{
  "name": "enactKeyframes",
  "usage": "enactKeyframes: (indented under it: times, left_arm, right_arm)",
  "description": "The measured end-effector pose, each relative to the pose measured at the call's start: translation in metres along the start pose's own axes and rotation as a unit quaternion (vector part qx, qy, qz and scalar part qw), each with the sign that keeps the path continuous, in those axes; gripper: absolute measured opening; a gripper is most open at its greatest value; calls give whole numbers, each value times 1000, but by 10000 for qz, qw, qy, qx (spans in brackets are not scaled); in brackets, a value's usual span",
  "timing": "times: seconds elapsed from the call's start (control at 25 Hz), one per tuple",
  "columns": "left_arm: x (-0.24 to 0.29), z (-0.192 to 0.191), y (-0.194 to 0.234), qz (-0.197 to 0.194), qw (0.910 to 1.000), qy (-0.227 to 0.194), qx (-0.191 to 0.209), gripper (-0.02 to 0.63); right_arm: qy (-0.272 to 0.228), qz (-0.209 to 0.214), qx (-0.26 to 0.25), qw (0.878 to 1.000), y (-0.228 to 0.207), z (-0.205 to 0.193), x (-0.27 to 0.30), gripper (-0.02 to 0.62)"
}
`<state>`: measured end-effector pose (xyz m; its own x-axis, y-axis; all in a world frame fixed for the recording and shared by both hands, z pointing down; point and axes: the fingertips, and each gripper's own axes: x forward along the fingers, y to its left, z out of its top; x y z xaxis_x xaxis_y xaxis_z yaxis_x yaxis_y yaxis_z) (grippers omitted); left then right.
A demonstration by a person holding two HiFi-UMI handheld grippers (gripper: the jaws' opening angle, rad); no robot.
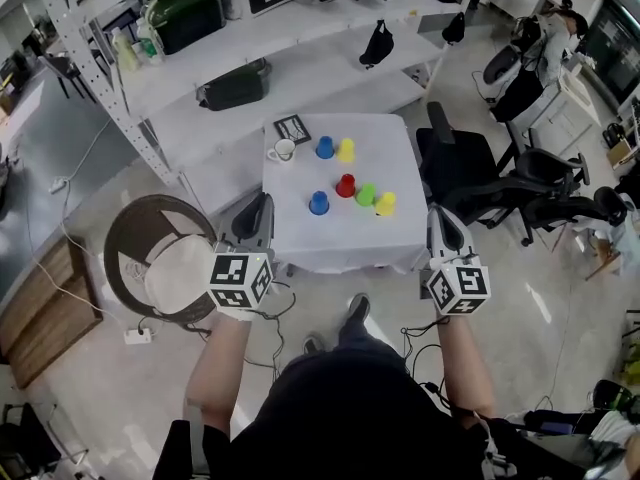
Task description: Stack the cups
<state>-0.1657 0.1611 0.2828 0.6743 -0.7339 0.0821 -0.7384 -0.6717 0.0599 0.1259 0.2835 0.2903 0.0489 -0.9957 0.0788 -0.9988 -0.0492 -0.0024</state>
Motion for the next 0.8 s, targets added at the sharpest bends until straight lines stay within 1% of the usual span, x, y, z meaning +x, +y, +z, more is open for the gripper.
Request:
enactKeyframes:
  times: [0.16, 0.2, 0.28, 0.32, 0.44, 0.64, 0.72, 0.8]
  left_arm:
    - [5, -8, 0, -77, 9999, 71, -34, 26]
    - [6, -11, 0, -109, 9999, 97, -49, 26]
    - [11, -15, 1, -138, 9998, 148, -71, 28]
    - [14, -18, 2, -128, 9997, 187, -76, 28]
    - [26, -30, 4, -62, 9993, 368, -102, 39]
    - [62, -54, 12, 47, 9971, 752, -141, 102]
    - [79, -63, 14, 75, 9955, 942, -111, 113]
    - [94, -72, 15, 123, 9937, 1109, -94, 117]
  right_arm:
    - [130, 1, 13, 9999, -2, -7, 7, 3]
    - [181, 9, 36, 9998, -3, -9, 10, 21]
    - [283, 8, 74, 9996, -6, -15, 15, 79]
    - [330, 3, 93, 9994, -8, -18, 18, 90]
    - [502, 45, 192, 9985, -19, -36, 32, 100]
    - [724, 181, 355, 9966, -44, -64, 73, 109]
    - [815, 230, 395, 9956, -57, -74, 91, 110]
    - [1013, 317, 405, 9935, -70, -92, 110, 116]
